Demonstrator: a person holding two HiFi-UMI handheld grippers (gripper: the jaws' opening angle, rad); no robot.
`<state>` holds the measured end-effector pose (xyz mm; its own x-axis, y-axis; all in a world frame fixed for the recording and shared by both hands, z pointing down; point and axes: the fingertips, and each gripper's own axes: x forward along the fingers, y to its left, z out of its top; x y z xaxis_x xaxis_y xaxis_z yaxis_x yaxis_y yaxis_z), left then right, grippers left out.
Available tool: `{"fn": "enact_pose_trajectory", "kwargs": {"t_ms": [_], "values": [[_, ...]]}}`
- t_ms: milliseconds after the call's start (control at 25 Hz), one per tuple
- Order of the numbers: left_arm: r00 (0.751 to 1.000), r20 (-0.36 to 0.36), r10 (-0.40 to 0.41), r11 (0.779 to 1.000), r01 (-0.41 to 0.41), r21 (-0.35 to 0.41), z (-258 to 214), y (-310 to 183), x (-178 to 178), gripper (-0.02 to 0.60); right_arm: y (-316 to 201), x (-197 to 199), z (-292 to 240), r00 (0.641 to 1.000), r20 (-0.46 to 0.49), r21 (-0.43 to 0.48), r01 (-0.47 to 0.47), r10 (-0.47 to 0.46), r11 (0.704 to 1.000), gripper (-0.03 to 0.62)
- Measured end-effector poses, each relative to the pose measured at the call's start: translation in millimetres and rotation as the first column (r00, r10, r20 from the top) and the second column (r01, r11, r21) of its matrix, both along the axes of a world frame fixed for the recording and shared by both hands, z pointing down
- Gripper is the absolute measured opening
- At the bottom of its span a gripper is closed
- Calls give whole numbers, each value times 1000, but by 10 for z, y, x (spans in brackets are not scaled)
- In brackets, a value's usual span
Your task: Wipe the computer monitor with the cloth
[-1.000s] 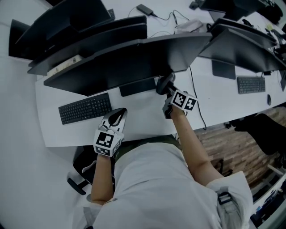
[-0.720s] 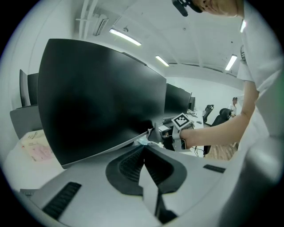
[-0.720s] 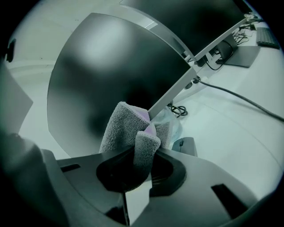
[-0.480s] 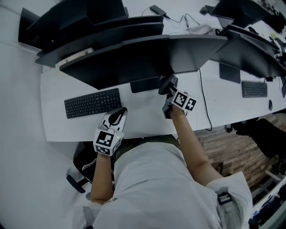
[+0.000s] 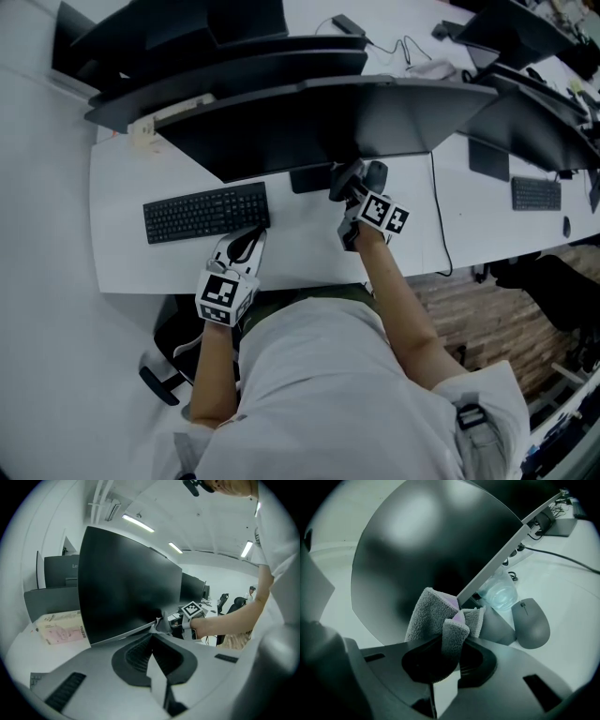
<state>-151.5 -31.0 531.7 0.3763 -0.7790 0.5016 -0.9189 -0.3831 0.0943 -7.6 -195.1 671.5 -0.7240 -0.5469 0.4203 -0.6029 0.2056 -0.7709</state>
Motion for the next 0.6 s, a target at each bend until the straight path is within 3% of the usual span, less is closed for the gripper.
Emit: {"fn": "enact_pose_trajectory", "kwargs": {"t_ms": [600], "values": [[999,-19,-48,999,48,10,29,315,-765,2,346,-851,-35,998,3,-5,56,-56,998,74]]}}
